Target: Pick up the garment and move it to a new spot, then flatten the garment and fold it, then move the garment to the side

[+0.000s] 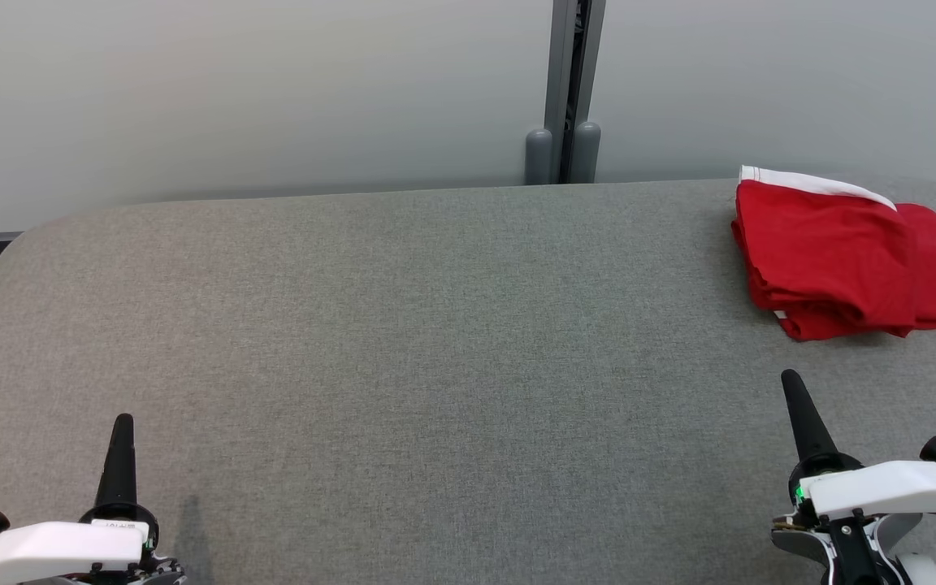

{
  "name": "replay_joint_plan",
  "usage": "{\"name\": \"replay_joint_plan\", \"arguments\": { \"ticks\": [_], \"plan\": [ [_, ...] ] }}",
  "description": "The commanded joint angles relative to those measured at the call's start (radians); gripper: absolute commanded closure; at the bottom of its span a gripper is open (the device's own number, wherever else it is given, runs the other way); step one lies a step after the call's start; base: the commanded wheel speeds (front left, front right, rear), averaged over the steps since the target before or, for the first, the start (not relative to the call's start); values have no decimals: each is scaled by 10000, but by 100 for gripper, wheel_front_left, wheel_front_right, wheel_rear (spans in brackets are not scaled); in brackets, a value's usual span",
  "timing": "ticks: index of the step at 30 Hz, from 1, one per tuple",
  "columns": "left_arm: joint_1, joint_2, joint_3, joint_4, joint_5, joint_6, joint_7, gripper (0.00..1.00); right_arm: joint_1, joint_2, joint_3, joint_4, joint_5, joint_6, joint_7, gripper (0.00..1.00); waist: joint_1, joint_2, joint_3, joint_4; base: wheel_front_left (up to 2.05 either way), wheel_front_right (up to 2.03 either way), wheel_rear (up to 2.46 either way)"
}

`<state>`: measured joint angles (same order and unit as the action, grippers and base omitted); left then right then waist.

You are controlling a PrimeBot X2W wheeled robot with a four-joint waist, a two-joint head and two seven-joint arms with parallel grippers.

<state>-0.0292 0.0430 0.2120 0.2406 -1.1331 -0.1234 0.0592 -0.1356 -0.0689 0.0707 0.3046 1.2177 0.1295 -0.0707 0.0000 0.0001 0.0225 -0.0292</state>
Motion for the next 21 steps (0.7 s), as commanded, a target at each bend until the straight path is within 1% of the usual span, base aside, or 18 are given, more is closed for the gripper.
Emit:
{"name": "replay_joint_plan", "arguments": {
  "ticks": [1, 21],
  "plan": [
    [-285, 61, 102, -76, -309, -69, 89, 100, -224, -31, -52, -39, 289, 17, 93, 100, 0, -1, -5, 9, 0, 0, 0],
    [-510, 77, 410, -58, -2135, -90, 683, 100, -476, 60, -71, 142, 1945, 18, 445, 100, 0, -1, -62, 113, 0, 0, 0]
  ]
}}
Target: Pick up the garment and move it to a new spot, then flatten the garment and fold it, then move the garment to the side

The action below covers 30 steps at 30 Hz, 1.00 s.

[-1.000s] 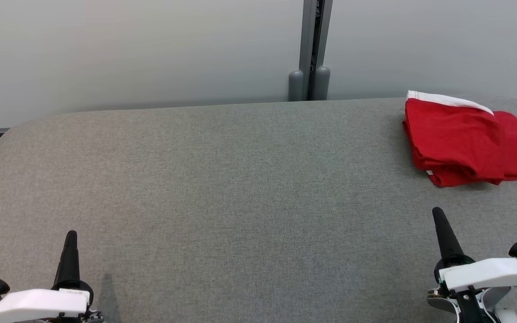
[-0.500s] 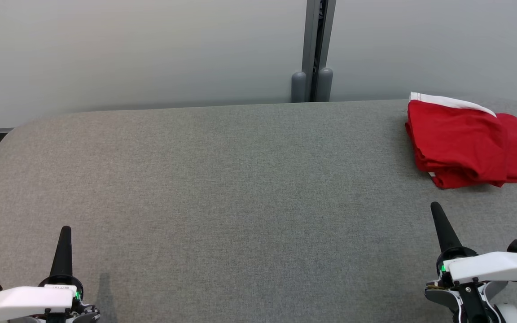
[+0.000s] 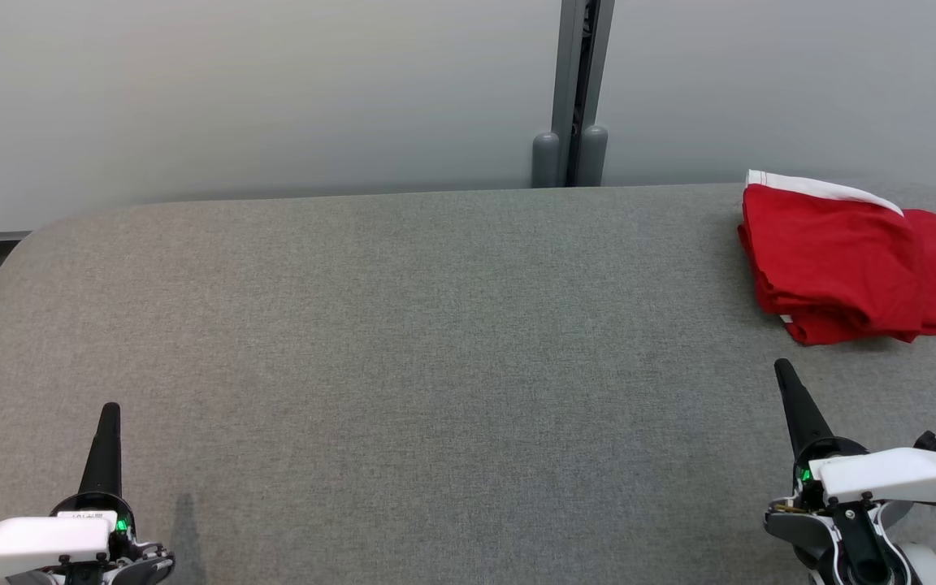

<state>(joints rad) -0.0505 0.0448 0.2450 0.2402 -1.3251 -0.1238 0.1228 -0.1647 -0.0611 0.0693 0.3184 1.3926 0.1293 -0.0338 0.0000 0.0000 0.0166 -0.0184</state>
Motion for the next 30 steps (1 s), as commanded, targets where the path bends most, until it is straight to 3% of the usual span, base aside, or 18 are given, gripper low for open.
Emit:
{"name": "replay_joint_plan", "arguments": {
  "ticks": [1, 30],
  "plan": [
    [-308, 59, 95, -51, -302, -87, 79, 100, -193, -12, -56, 8, 268, 20, 84, 100, 0, 0, -6, 11, 0, 0, 0],
    [-491, 79, 461, -23, -2447, -98, 793, 100, -490, 89, -77, 216, 2231, 24, 509, 100, 0, 0, -89, 162, 0, 0, 0]
  ]
}}
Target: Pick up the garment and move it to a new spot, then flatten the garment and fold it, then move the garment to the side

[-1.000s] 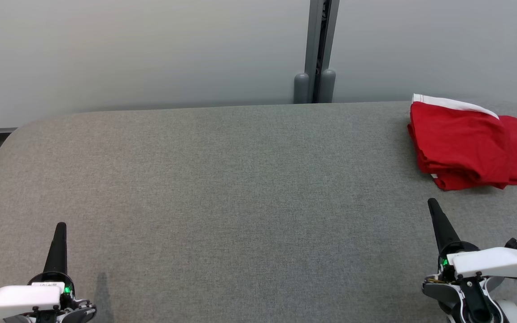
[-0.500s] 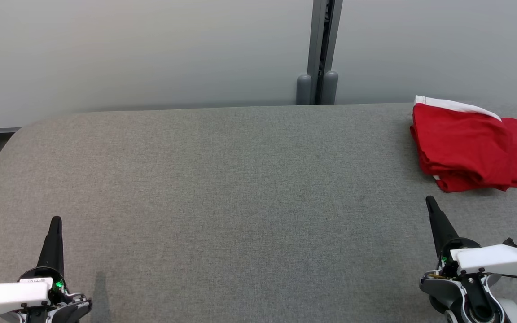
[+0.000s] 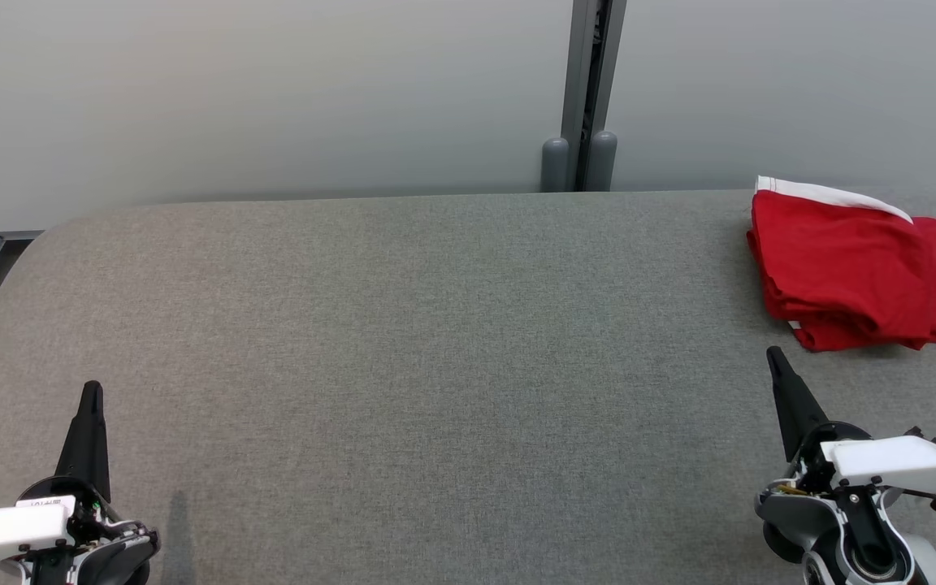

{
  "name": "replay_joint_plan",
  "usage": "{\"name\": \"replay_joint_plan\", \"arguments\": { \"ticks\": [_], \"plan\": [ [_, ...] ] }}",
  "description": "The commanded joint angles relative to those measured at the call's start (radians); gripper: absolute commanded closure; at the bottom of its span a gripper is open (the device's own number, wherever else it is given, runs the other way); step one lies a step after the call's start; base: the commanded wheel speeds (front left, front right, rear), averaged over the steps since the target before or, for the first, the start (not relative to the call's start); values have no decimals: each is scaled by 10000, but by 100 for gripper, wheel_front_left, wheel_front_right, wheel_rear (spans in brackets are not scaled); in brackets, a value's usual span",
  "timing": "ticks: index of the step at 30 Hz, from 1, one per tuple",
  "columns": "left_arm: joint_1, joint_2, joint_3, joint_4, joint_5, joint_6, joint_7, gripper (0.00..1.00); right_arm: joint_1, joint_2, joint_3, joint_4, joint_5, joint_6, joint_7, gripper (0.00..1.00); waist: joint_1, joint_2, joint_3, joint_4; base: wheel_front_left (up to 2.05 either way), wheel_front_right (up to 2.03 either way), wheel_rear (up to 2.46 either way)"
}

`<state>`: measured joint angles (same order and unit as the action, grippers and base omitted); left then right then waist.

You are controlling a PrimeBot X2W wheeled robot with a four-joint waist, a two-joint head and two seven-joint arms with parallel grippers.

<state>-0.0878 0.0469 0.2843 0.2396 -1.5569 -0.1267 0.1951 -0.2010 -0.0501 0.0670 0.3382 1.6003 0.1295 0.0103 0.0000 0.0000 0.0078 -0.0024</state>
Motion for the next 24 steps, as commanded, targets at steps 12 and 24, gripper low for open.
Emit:
{"name": "replay_joint_plan", "arguments": {
  "ticks": [12, 24],
  "plan": [
    [-176, 58, 105, -13, -406, -75, 145, 100, -128, -18, -55, 54, 404, 21, 117, 100, 0, 0, -16, 29, 0, 0, 0],
    [-176, 58, 104, -13, -407, -75, 144, 100, -127, -20, -52, 54, 405, 21, 116, 100, 0, 0, -16, 29, 0, 0, 0]
  ]
}}
